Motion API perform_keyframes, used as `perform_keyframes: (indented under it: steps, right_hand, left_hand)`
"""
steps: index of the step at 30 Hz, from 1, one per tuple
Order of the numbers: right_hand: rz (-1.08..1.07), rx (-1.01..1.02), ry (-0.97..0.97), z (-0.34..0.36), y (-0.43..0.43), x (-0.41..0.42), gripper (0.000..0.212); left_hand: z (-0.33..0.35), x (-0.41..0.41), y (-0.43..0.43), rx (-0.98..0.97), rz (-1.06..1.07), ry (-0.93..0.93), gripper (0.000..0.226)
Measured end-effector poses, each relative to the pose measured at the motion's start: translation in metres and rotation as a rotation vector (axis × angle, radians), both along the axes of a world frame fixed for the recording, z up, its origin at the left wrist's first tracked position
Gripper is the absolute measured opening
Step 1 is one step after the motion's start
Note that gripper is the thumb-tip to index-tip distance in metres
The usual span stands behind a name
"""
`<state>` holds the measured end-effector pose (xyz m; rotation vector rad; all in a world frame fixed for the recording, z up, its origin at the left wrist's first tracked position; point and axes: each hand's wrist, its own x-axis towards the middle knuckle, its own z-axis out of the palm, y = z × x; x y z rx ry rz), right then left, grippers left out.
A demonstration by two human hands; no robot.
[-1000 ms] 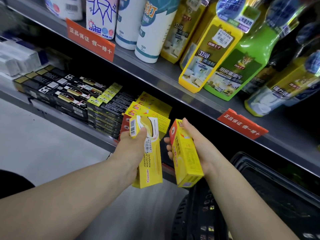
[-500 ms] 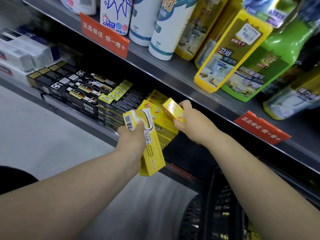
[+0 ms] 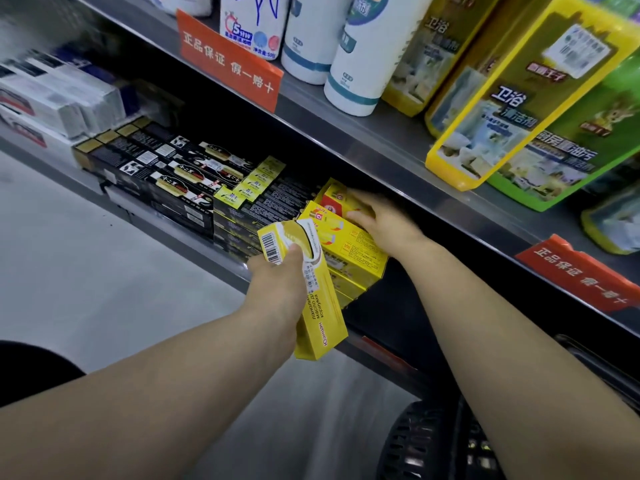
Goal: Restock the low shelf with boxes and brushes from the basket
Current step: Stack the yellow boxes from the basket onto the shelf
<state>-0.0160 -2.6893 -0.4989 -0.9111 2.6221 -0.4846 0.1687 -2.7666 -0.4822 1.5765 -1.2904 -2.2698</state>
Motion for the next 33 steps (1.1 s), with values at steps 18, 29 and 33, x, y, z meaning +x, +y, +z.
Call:
perform_keyframes:
  steps: [18,29,33]
  right_hand:
    - [-0.210,-0.080,-0.355,-0.005,0.045,0.005,0.072]
    - [-0.300,0.030,-0.054,0.017,0.073,0.045,0.062]
    - [-0.344,0.271,-0.004,0.023,0.121,0.080,0.055]
  left_hand:
    - [-0.001,-0.005,0.008,-0.006,-0.019,0.019,0.039]
    - [0.009,0.002,0.021,-0.005,-0.103,0.130,0.034]
    - [0.012,0.007,0.031,-0.025,-0.190,0.172,0.019]
